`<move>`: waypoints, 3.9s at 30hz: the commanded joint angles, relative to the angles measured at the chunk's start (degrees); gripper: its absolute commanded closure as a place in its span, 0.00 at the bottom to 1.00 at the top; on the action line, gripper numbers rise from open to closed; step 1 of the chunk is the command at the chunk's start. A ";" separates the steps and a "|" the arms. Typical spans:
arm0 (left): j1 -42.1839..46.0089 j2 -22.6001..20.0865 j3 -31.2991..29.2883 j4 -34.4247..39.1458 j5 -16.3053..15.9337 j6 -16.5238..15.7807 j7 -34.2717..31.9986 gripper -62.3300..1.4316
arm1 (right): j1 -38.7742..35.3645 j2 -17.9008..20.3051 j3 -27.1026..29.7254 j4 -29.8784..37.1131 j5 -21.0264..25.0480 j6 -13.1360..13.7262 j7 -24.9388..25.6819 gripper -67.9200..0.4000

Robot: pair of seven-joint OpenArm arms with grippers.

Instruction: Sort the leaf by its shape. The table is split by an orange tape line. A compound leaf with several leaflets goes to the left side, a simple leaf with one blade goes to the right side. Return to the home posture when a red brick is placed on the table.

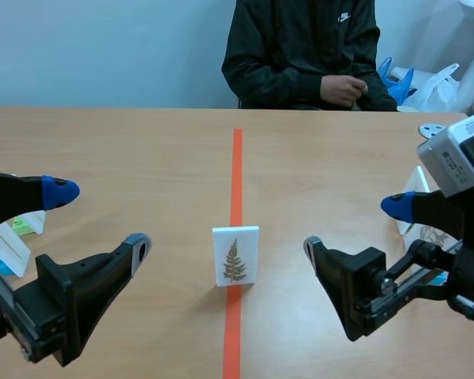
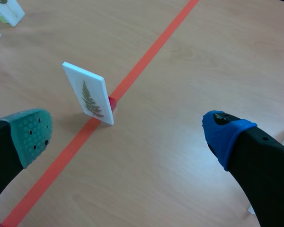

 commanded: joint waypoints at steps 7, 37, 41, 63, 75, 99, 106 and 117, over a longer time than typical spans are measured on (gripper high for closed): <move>-0.15 0.15 0.07 0.70 -0.55 0.09 -0.79 0.00 | 6.12 0.15 -5.22 -4.74 -1.92 0.04 1.33 0.00; -0.17 0.28 0.07 0.70 -0.57 0.09 -0.85 0.00 | 32.94 -8.76 -25.42 -41.33 -19.76 -0.17 14.93 0.00; -0.17 0.28 0.07 0.70 -0.57 0.09 -0.92 0.00 | 34.40 -8.92 -27.63 -44.06 -22.03 -0.39 16.96 0.00; -0.17 0.28 0.07 0.70 -0.57 0.02 -1.70 0.00 | 34.38 -8.90 -30.14 -44.48 -25.31 -1.66 17.59 0.68; -0.17 0.28 0.07 0.70 -0.57 0.00 -1.70 0.00 | 34.23 -8.90 -30.12 -44.48 -25.31 -1.66 17.79 0.93; -0.15 0.28 0.07 0.70 -0.57 0.00 -1.68 0.00 | 27.67 -8.70 -23.82 -35.12 -23.47 -1.64 20.31 0.97; -0.17 0.28 0.07 0.70 -0.57 0.00 -1.68 0.00 | 23.17 -8.70 -17.88 -29.38 -19.21 -1.64 17.68 0.97; -0.17 0.28 0.07 0.70 -0.57 0.00 -1.70 0.00 | 18.08 -8.74 -8.04 -28.48 -16.31 -1.68 16.24 0.97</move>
